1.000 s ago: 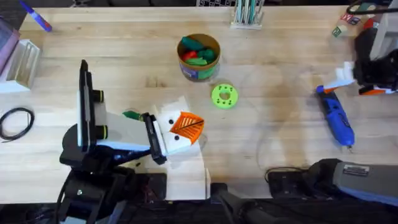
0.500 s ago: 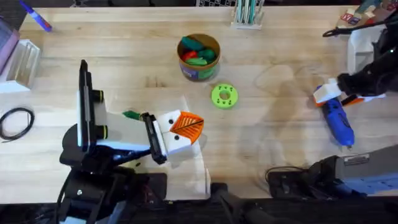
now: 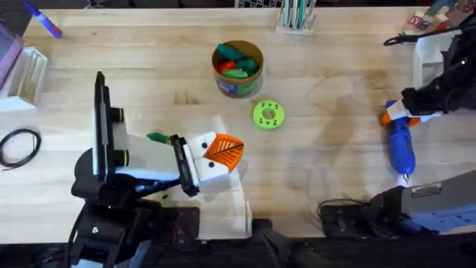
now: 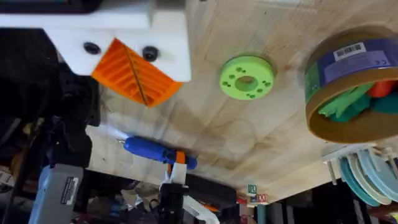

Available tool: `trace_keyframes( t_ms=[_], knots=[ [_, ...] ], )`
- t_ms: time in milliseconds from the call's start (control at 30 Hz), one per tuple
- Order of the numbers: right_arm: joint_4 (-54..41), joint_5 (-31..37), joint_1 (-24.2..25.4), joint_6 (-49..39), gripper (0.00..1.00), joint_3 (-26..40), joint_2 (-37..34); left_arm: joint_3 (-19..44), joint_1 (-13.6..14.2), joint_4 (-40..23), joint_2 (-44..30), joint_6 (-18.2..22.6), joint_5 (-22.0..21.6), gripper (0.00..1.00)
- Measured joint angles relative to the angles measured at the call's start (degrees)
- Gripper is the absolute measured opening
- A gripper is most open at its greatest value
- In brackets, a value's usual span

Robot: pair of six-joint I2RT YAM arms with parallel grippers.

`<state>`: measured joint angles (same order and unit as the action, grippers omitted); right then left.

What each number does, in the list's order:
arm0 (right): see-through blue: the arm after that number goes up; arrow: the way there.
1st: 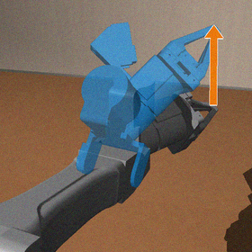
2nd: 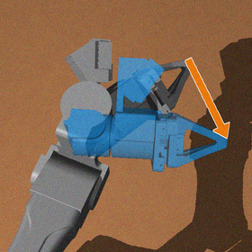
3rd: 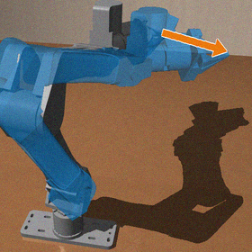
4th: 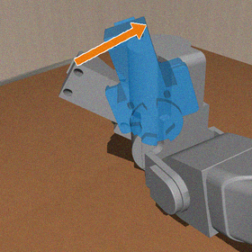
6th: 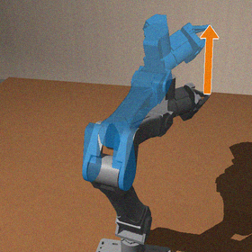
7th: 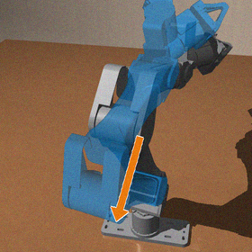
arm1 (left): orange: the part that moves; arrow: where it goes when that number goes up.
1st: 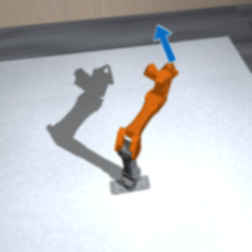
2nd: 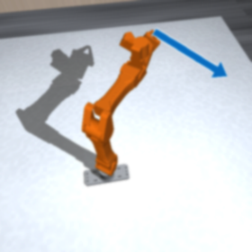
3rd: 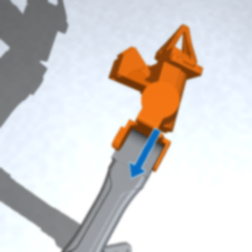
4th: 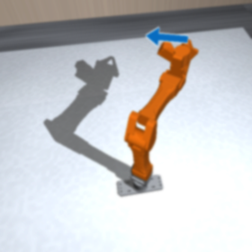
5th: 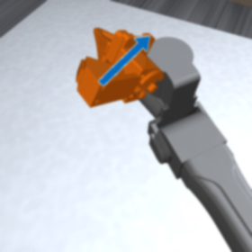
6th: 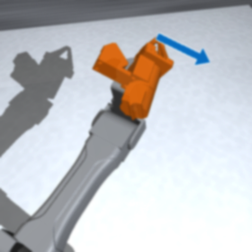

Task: Pick up the gripper from the table and insert it into the empty holder that is missing its gripper. Then pick up a screw, insert it into the mounting hole, and use the screwdriver to tighten it. Finally, clean up the table by picking up the vegetable and placing it into the bucket.

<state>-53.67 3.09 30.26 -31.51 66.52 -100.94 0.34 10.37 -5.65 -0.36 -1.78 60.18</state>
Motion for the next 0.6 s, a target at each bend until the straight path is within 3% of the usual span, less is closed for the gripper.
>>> trace_keyframes(
  t_ms=[200, 433, 600],
  knots=[
    [0.5, -2.7, 0.0, 0.0, 0.023, -0.5, 6.5, 0.0, 0.0, 0.0, 0.0, 0.0, 0.0, 0.01],
    [8.0, -6.3, -1.8, 4.4, 0.023, -0.6, 22.7, 0.0, 0.0, 0.0, 0.0, 0.0, 0.0, 0.01],
    [15.6, -14.6, -5.6, 10.1, 0.023, -0.6, 34.0, 0.0, 0.0, 0.0, 0.0, 0.0, 0.0, 0.01]
  ],
)
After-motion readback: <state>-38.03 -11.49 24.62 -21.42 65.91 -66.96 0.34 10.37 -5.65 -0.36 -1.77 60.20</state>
